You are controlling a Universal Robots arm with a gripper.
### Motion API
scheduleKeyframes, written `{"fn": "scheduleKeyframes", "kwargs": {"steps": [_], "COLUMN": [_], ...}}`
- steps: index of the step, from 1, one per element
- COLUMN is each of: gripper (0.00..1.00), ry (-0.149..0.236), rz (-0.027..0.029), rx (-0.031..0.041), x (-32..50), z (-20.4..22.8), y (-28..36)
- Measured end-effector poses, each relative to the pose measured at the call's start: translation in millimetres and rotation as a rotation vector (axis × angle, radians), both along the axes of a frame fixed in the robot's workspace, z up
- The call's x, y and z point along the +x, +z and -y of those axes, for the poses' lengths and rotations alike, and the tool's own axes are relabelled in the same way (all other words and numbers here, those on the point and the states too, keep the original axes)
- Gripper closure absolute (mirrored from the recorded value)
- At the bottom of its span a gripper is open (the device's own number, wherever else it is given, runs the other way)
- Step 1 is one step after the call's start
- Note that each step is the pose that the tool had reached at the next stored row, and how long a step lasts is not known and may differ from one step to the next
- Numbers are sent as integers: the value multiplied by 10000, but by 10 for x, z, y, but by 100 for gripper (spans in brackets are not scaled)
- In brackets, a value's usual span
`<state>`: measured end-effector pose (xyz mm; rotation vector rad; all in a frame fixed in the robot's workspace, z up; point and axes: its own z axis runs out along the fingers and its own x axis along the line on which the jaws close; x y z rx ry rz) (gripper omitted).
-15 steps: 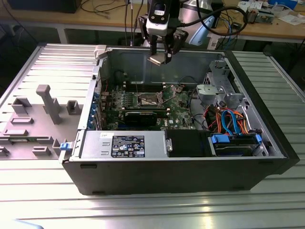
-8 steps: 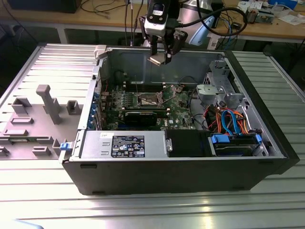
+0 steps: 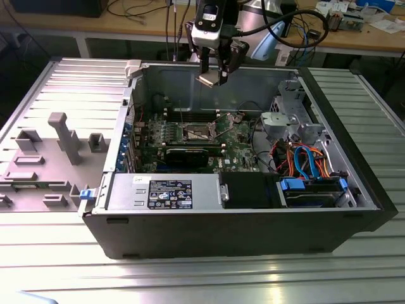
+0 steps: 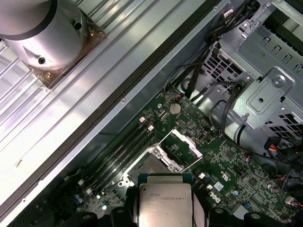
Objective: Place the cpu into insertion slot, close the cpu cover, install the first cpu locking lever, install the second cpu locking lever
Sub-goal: 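Place the cpu into insertion slot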
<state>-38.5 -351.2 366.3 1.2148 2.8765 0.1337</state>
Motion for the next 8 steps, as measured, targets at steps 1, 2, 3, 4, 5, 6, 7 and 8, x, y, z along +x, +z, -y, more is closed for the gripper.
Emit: {"fn": "scheduleKeyframes", "kwargs": {"steps": [1, 2, 3, 4, 5, 6, 7, 8], "gripper": [46, 46, 46, 46, 46, 46, 46, 46], "ry": [0, -1, -1, -2, -2, -6, -34, -83], "rz": [0, 0, 0, 0, 0, 0, 0, 0], "rx": [1, 0, 1, 1, 1, 0, 1, 1], "x": [0, 0, 0, 0, 0, 0, 0, 0], "z": [0, 0, 0, 0, 0, 0, 0, 0], "y": [0, 0, 0, 0, 0, 0, 0, 0]}}
